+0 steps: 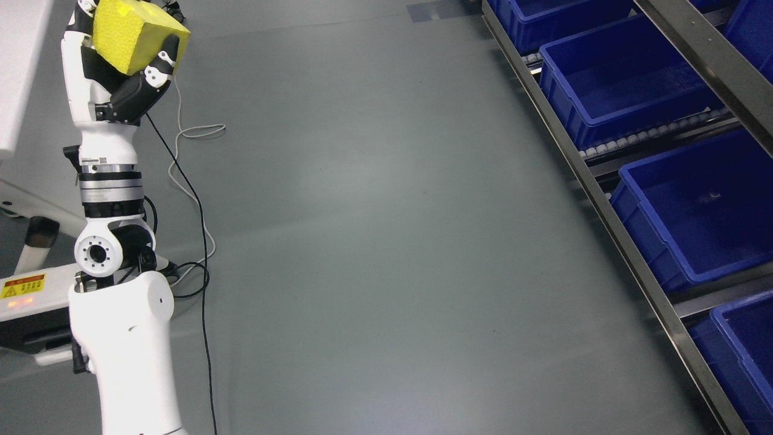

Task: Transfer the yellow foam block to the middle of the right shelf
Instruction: 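Hold the cube raised in the left hand while turning toward the bins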

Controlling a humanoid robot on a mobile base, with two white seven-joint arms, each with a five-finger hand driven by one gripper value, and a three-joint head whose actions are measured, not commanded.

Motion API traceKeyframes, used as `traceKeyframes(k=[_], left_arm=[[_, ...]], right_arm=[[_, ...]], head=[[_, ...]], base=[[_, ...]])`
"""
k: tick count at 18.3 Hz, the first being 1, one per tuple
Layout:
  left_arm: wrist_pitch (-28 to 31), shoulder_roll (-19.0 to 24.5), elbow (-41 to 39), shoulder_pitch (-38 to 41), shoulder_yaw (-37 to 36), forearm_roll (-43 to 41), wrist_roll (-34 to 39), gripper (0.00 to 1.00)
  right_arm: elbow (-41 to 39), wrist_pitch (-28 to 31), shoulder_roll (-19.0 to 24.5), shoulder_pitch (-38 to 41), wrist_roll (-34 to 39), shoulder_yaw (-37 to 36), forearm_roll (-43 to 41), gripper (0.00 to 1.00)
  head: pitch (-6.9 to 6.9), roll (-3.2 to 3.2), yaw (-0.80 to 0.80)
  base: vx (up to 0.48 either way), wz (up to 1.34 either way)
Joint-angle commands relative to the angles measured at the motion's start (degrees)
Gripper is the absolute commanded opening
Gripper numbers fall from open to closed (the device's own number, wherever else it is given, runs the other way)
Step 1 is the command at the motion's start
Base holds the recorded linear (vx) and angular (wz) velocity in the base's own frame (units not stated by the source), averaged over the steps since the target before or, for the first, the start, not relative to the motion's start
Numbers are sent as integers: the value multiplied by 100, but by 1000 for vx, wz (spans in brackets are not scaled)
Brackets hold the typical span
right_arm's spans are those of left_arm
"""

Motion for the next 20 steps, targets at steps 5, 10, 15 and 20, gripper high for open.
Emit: traceKeyframes(k=[5, 10, 15, 20], left_arm=[[1, 100, -6, 28, -32, 0, -12, 43], [1, 100, -6, 37, -23, 0, -12, 43], [-8, 100, -225, 81, -67, 0, -169, 43], [-8, 100, -366, 81, -76, 0, -302, 44]], right_arm=[[-100, -2, -100, -9, 4, 0, 0, 100], [-100, -2, -100, -9, 4, 0, 0, 100], [-100, -2, -100, -9, 4, 0, 0, 100], [-100, -2, -100, -9, 4, 0, 0, 100]], head=[[0, 0, 0], [0, 0, 0], [0, 0, 0], [0, 0, 0]], base=[[287, -267], [375, -390], [384, -288], [404, -294]])
